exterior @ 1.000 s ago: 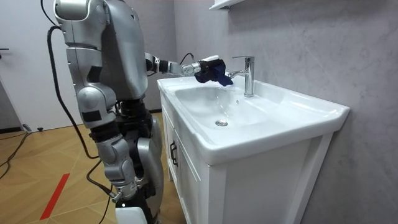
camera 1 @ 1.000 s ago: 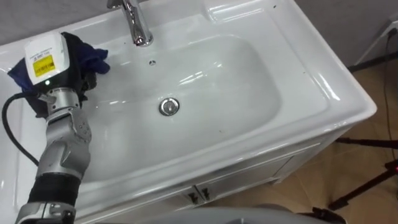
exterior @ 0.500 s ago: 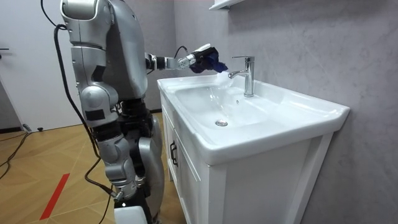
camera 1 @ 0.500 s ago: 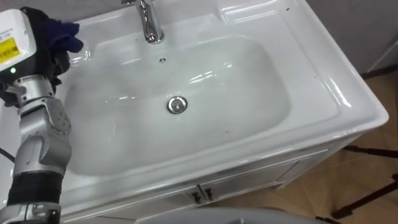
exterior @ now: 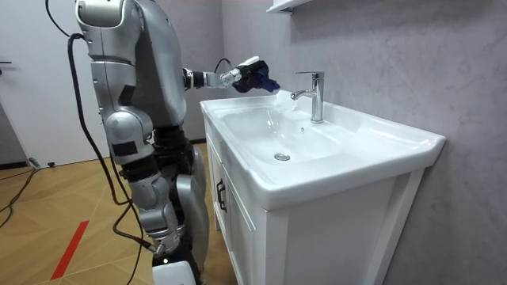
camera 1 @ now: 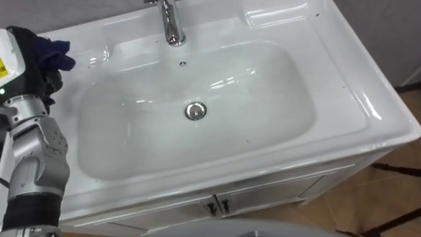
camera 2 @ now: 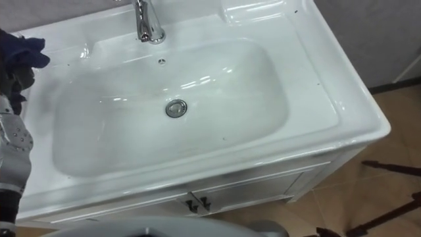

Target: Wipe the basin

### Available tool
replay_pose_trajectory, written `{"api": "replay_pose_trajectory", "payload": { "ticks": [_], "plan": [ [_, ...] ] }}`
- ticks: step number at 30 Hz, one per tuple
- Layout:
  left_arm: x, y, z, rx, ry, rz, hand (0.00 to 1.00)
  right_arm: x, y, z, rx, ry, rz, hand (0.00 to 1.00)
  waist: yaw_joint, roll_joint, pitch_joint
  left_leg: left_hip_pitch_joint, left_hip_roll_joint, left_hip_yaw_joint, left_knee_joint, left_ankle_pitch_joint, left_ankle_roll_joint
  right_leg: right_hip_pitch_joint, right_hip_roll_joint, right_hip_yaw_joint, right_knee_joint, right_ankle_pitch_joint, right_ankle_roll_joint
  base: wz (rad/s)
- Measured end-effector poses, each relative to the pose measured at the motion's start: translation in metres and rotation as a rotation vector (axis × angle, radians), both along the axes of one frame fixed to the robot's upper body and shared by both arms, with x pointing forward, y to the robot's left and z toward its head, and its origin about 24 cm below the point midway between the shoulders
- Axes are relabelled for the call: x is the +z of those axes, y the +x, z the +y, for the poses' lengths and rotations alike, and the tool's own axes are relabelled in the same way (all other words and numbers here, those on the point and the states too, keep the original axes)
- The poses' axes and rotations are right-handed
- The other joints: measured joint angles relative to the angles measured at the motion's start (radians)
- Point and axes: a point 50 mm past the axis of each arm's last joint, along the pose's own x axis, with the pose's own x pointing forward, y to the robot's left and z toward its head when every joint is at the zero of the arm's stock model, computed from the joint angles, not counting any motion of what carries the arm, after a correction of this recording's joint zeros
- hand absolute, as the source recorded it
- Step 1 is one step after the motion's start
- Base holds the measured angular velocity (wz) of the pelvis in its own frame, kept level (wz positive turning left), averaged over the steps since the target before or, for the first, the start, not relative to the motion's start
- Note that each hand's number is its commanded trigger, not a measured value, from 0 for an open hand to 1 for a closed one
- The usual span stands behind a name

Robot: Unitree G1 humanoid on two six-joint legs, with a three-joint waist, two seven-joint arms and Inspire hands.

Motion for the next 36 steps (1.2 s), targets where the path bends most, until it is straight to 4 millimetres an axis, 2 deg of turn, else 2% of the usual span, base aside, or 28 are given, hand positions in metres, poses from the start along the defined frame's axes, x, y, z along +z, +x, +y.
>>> {"api": "replay_pose_trajectory", "payload": {
  "ticks": [3, 10, 20, 31, 32, 33, 36],
  "plan": [
    [-0.005, -0.005, 0.001, 0.004, -0.001, 0.027, 1.0, 0.0, 0.0, 0.0, 0.022, -0.007, 0.005, 0.0, -0.006, 0.0, 0.0009, 0.0, 0.0, 0.001, 0.0, 0.0, 0.0, -0.001, 0.0, 0.001, 0.001, 0.0, 0.001, 0.0],
    [-0.014, -0.017, 0.004, 0.017, -0.002, 0.07, 1.0, 0.0, -0.004, -0.002, 0.029, -0.023, 0.02, 0.0, -0.004, -0.015, 0.0097, 0.0, -0.001, 0.001, 0.0, 0.0, 0.0, 0.0, -0.001, 0.0, 0.0, -0.001, 0.002, 0.0],
    [-0.018, -0.021, 0.005, 0.022, -0.004, 0.086, 1.0, 0.001, -0.003, -0.003, 0.008, -0.029, 0.007, 0.0, -0.004, -0.011, 0.0062, 0.005, -0.002, 0.001, -0.001, 0.0, 0.0, 0.013, -0.003, -0.005, -0.012, -0.002, 0.003, 0.01],
    [-0.045, -0.035, 0.011, 0.071, -0.042, 0.216, 1.0, 0.001, -0.003, -0.004, 0.007, -0.035, 0.009, 0.0, -0.002, -0.009, 0.0061, 0.004, -0.003, 0.004, -0.002, 0.0, 0.0, 0.013, -0.003, -0.003, -0.014, -0.003, 0.005, 0.0],
    [-0.045, -0.036, 0.012, 0.072, -0.042, 0.219, 0.79, 0.001, -0.003, -0.004, 0.007, -0.035, 0.009, 0.0, -0.002, -0.009, 0.0061, 0.004, -0.003, 0.005, -0.002, 0.0, 0.0, 0.012, -0.003, -0.002, -0.014, -0.003, 0.005, 0.0],
    [-0.046, -0.037, 0.012, 0.074, -0.042, 0.223, 0.0, 0.001, -0.004, -0.004, 0.006, -0.036, 0.012, 0.0, -0.003, -0.009, 0.0061, 0.004, -0.003, 0.005, -0.002, 0.0, 0.0, 0.012, -0.003, -0.002, -0.014, -0.003, 0.005, 0.0],
    [-0.046, -0.038, 0.012, 0.078, -0.041, 0.226, 0.0, 0.001, -0.005, -0.004, 0.001, -0.034, 0.028, 0.0, -0.001, -0.008, 0.0061, 0.004, -0.003, 0.005, -0.002, 0.0, 0.0, 0.012, -0.003, -0.002, -0.014, -0.003, 0.005, 0.0]
  ]
}}
